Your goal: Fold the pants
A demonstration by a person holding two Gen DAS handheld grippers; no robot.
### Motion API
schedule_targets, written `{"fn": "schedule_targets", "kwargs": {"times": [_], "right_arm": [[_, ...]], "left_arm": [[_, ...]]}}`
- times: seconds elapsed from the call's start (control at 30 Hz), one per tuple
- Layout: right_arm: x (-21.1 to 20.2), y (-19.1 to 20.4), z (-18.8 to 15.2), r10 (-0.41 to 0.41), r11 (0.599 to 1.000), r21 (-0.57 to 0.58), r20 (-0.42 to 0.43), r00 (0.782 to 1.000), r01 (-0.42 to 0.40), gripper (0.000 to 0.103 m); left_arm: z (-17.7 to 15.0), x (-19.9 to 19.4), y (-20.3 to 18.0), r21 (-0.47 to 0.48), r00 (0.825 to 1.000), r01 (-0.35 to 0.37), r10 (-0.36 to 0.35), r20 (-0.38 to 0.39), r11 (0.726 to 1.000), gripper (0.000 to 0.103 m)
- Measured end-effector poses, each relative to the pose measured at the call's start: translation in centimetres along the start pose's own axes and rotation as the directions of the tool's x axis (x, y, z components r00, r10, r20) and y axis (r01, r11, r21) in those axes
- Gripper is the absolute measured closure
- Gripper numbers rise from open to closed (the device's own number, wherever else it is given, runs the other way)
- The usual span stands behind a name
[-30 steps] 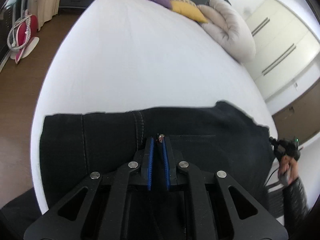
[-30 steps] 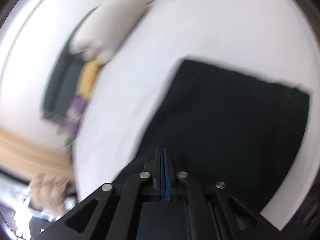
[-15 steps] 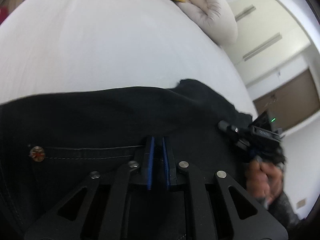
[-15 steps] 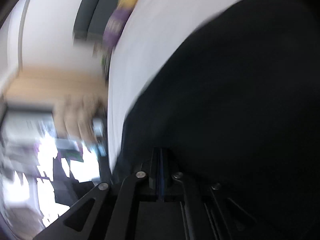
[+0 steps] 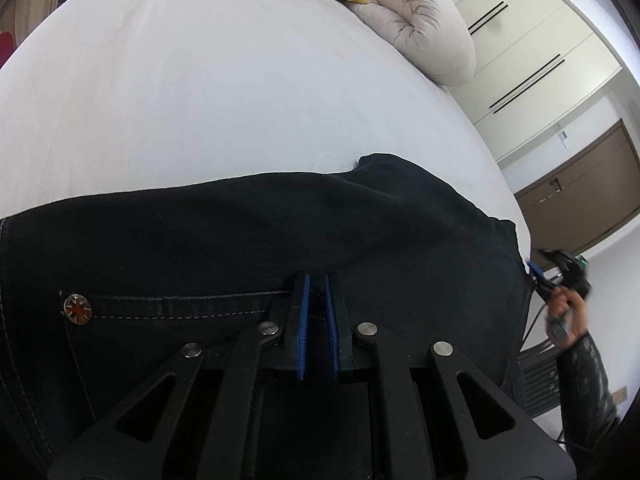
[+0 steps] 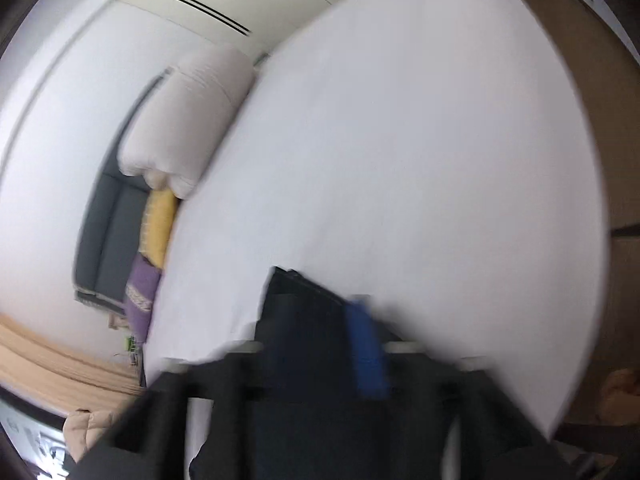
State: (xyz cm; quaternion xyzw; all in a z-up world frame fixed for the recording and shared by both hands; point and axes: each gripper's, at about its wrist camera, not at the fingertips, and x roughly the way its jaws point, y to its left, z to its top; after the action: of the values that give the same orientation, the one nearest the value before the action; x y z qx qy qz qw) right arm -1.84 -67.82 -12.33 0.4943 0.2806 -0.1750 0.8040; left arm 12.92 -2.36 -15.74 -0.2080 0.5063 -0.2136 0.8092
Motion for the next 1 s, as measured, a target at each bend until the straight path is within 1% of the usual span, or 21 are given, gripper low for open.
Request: {"fn": "schedule_targets", "kwargs": {"times": [0.03,0.07,0.1,0.13,0.17,0.2,0.27,0.37,0.47,0.53,0.57,0.63,0.73,0.77,0.83,0.87,0.9,0.97,1.0], "right_arm": [[-1.8,0.1,-0.8,0.055,0.998,-0.02,0.008,0.998,-0.055,0.038],[-2.4,1.0,-2.5,0.095,0.995,-0.031,0.003,0.996,-0.094,0.038],[-3.4,0.9,-3.5,0.124,0.992,-0.03,-0.004,0.992,-0.124,0.038],[-4.4,0.3,-4.4,0.147,0.989,-0.015,-0.011,0.989,-0.148,0.038],[-5.2,-0.6,-5.6,0.18,0.984,0.026,-0.02,0.984,-0.179,0.038],[-5.1,-0.8,-7.0,0.196,0.979,0.059,-0.027,0.98,-0.194,0.038],[-5.2,-2.4,-9.1,0.208,0.971,0.131,-0.046,0.977,-0.201,0.038],[-4.4,-5.2,-10.3,0.201,0.96,0.21,-0.048,0.978,-0.187,0.038],[-6.2,-9.5,-9.7,0.234,0.934,0.279,-0.012,0.972,-0.222,0.038],[-5.6,-9.9,-9.2,0.265,0.915,0.313,0.006,0.964,-0.253,0.038],[-5.9,-10.7,-7.8,0.272,0.91,0.322,0.008,0.962,-0.26,0.038],[-5.7,-11.0,-7.4,0.27,0.905,0.339,0.009,0.963,-0.257,0.038],[-5.1,-10.7,-7.1,0.295,0.895,0.348,0.01,0.956,-0.279,0.039],[-5.7,-10.9,-7.0,0.295,0.897,0.344,0.008,0.956,-0.279,0.039],[-5.6,-10.5,-6.8,0.263,0.917,0.313,-0.014,0.965,-0.246,0.039],[-5.1,-10.4,-6.6,0.266,0.914,0.322,-0.02,0.964,-0.246,0.04],[-5.0,-10.4,-6.5,0.272,0.91,0.331,-0.018,0.962,-0.25,0.041],[-4.8,-10.3,-6.1,0.278,0.907,0.333,-0.016,0.96,-0.257,0.051],[-4.6,-10.0,-5.9,0.281,0.908,0.329,-0.02,0.96,-0.259,0.053]], "left_arm": [[0.0,-0.3,0.0,-0.001,1.0,0.001,-0.001,0.0,1.0,0.093],[0.0,-0.3,-0.1,-0.001,1.0,0.0,0.0,0.0,1.0,0.093],[0.0,-0.4,-0.2,0.001,1.0,-0.003,0.003,0.001,1.0,0.093],[-0.1,-0.3,-0.4,0.005,1.0,-0.008,0.008,0.001,1.0,0.093],[-0.1,-0.2,-0.6,0.012,1.0,-0.017,0.017,0.002,1.0,0.093],[-0.2,-0.3,-0.8,0.017,1.0,-0.022,0.022,0.003,1.0,0.093],[-0.3,-0.2,-1.2,0.024,0.999,-0.032,0.032,0.005,0.999,0.093],[-0.4,-0.1,-1.5,0.027,0.999,-0.04,0.04,0.003,0.999,0.093],[-0.6,-0.2,-2.0,0.033,0.999,-0.049,0.049,0.006,0.998,0.093],[-0.6,-0.2,-2.3,0.042,0.998,-0.061,0.06,0.008,0.997,0.093],[-0.6,-0.1,-2.6,0.047,0.998,-0.067,0.067,0.008,0.997,0.093],[-0.7,0.0,-2.8,0.051,0.997,-0.074,0.073,0.01,0.996,0.093],[-0.7,0.1,-3.0,0.048,0.997,-0.072,0.071,0.01,0.996,0.093],[-0.8,0.2,-3.1,0.048,0.997,-0.071,0.071,0.01,0.996,0.093],[-0.8,0.2,-3.2,0.049,0.997,-0.072,0.071,0.011,0.996,0.093],[-0.8,0.3,-3.2,0.05,0.997,-0.072,0.071,0.011,0.996,0.093],[-0.8,0.4,-3.2,0.049,0.997,-0.071,0.07,0.012,0.996,0.093],[-0.9,0.6,-3.2,0.045,0.998,-0.066,0.066,0.012,0.997,0.093],[-0.9,0.6,-3.1,0.044,0.998,-0.064,0.064,0.012,0.997,0.093]]}}
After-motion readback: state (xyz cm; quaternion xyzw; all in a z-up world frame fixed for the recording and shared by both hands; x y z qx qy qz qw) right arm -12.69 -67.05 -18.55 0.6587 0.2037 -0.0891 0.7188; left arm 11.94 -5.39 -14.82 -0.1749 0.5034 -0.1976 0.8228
